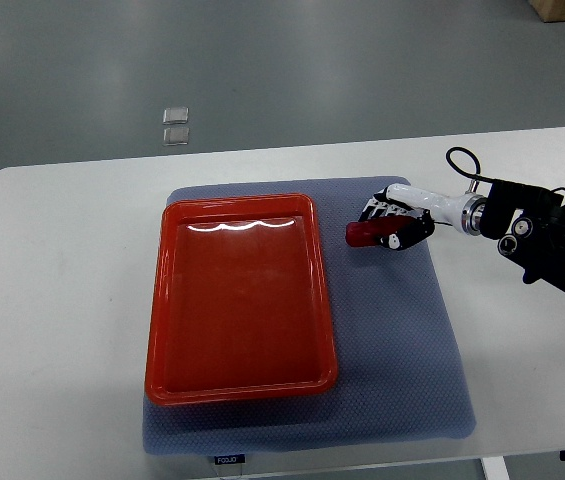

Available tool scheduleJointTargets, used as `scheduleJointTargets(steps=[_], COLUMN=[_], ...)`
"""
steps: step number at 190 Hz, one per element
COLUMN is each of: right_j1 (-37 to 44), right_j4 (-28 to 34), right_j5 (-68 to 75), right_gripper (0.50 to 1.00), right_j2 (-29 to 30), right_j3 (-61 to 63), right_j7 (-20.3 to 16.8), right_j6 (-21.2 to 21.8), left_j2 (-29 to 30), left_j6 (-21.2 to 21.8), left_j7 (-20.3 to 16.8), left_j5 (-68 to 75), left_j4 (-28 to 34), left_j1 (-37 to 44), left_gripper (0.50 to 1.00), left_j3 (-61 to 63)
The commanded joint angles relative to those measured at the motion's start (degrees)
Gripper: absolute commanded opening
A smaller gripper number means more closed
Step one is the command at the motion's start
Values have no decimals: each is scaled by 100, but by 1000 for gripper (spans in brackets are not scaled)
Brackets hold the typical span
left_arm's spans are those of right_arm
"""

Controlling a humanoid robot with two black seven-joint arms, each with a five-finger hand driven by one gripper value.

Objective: Place red pepper on red tray
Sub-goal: 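Lift the pepper with the right hand and carry it over the tray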

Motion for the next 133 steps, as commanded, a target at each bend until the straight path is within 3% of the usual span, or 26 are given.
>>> scheduleJointTargets(steps=[1, 62, 105, 133], right_j1=[199, 692, 841, 762], right_j4=[180, 619, 637, 584], right_j5=[41, 103, 411, 437], right_gripper=[500, 500, 500, 500], right_j2=[-177, -265, 280, 930], right_j3=[2, 2, -7, -7], right_j7=[0, 0, -26, -26], right_j6=[40, 110, 110, 49], left_j2=[0, 0, 0, 0], left_j6=[1, 1, 1, 1], left_j7=[0, 0, 0, 0], left_j5=[0, 0, 0, 0], left_j4=[0, 0, 0, -27], left_j1=[0, 0, 0, 0], left_gripper=[1000, 1000, 1000, 1000], left_j3=[0, 0, 0, 0])
